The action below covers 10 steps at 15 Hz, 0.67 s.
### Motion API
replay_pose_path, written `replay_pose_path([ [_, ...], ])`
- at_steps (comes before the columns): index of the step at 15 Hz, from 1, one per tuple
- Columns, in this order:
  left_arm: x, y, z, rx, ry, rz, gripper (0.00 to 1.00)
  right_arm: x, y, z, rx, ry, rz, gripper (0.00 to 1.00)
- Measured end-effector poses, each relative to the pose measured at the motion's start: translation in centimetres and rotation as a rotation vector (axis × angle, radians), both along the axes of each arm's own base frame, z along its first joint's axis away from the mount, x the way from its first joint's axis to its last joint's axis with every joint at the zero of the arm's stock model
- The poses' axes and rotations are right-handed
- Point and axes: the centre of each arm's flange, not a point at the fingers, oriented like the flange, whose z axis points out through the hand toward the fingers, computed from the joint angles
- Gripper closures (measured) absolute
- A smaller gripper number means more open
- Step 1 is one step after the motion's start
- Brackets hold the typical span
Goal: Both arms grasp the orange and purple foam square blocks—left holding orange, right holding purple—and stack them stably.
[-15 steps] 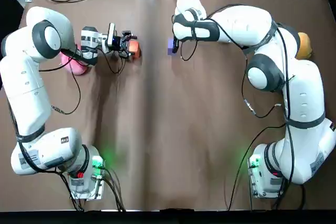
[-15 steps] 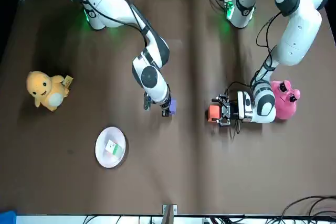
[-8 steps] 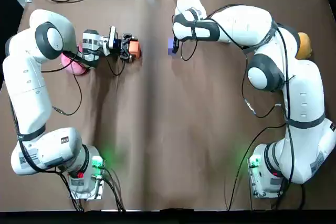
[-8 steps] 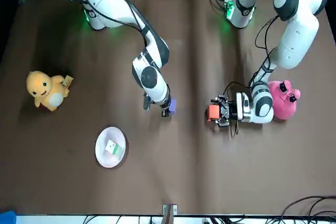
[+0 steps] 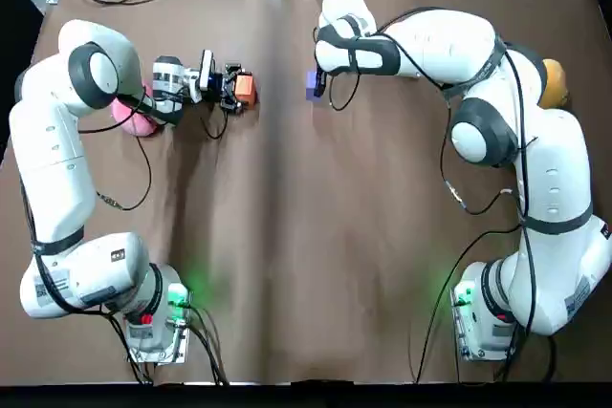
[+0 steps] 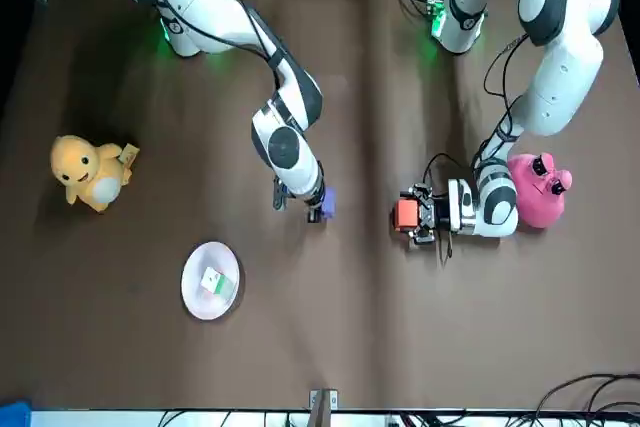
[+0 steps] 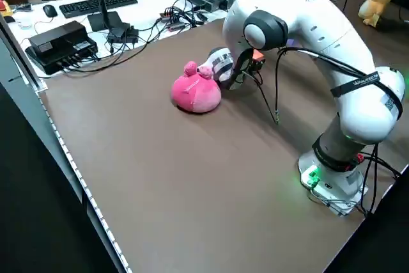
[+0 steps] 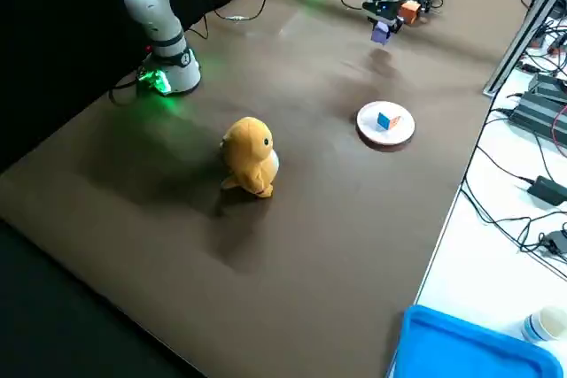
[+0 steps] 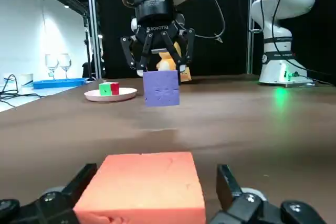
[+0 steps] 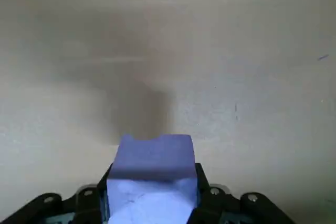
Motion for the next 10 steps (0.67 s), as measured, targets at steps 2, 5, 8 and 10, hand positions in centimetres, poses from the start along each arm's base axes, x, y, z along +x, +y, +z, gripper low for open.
replay_pose_path([
  [2,0.1,-0.2,0.0,0.004,-0.005,-0.008,0.02,0.0,0.0,0.0,0.000,0.001,0.000,0.41],
  [5,0.5,-0.1,0.0,0.005,-0.010,-0.006,0.26,-0.2,0.3,0.1,0.009,0.008,-0.001,0.41],
  [8,0.6,0.0,0.0,0.004,-0.012,-0.004,0.36,-0.5,1.2,1.3,0.037,0.050,-0.014,0.41],
  [10,0.6,-0.1,0.0,0.003,-0.013,-0.005,0.36,-0.2,1.9,3.1,0.055,0.058,-0.023,0.41],
])
